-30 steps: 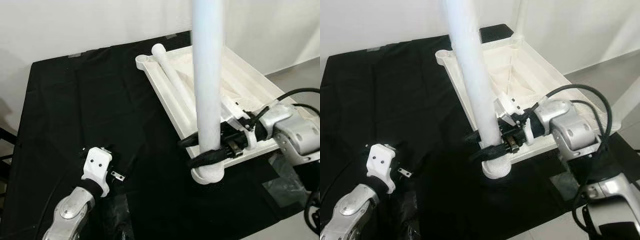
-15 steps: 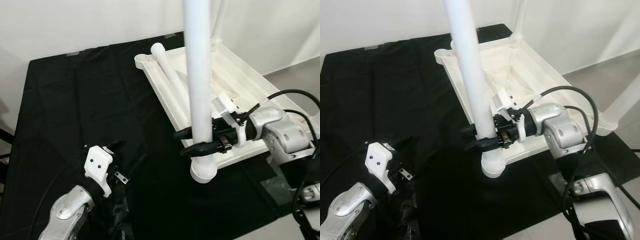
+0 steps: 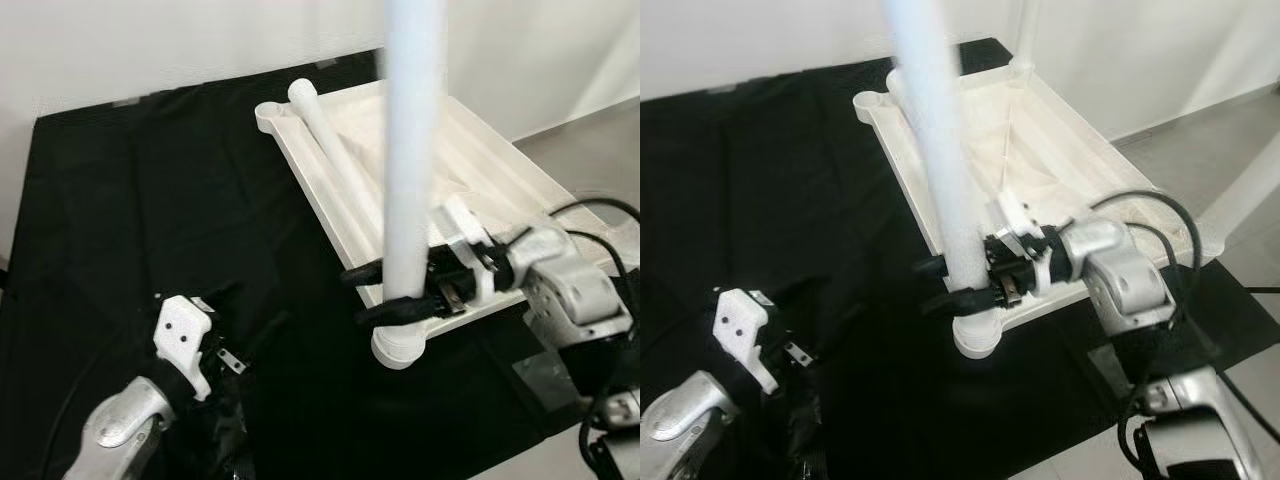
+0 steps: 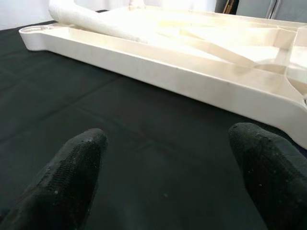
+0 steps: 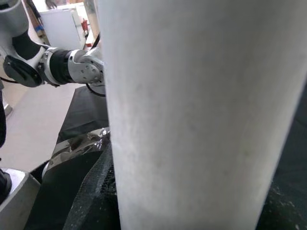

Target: Building children table

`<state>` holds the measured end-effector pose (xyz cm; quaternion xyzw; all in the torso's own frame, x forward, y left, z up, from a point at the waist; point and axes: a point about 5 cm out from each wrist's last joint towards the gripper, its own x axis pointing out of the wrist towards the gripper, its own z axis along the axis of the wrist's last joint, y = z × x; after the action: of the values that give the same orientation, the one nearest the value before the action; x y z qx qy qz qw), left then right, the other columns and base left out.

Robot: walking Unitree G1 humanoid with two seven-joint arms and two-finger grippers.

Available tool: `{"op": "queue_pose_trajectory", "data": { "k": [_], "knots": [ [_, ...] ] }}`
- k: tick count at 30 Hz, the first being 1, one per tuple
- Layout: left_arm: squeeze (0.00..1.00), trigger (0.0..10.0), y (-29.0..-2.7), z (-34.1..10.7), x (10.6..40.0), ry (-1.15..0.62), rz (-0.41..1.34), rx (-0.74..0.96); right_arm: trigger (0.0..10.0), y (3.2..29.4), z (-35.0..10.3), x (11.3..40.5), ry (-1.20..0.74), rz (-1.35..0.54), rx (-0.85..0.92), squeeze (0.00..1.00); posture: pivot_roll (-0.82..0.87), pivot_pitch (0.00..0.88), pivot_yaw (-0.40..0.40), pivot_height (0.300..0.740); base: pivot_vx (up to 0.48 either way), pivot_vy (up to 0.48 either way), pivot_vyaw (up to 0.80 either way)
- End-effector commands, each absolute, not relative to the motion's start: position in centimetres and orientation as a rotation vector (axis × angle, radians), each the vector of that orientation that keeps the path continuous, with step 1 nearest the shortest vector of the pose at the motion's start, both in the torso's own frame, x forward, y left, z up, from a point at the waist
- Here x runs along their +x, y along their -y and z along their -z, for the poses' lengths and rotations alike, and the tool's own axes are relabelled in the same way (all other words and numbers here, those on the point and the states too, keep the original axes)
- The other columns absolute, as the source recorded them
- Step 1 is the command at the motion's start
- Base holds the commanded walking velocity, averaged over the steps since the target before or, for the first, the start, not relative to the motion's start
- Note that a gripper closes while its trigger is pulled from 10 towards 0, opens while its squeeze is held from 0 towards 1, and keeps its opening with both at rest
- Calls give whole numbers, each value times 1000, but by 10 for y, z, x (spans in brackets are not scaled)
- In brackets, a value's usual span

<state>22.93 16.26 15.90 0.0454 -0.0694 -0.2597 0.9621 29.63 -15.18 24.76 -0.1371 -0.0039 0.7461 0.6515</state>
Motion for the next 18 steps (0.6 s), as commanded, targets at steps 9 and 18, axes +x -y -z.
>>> {"op": "queue_pose_trajectory", "data": {
  "k": [9,18],
  "knots": [
    [0,10000,-165,-156,228,112,542,102,10000,153,-215,276,-11,-1591,-302,0,-22,298,22,740,0,0,0],
    [0,10000,-165,-156,229,109,542,104,10000,153,-205,259,23,-1514,-251,0,-27,293,23,740,0,0,0]
  ]
}}
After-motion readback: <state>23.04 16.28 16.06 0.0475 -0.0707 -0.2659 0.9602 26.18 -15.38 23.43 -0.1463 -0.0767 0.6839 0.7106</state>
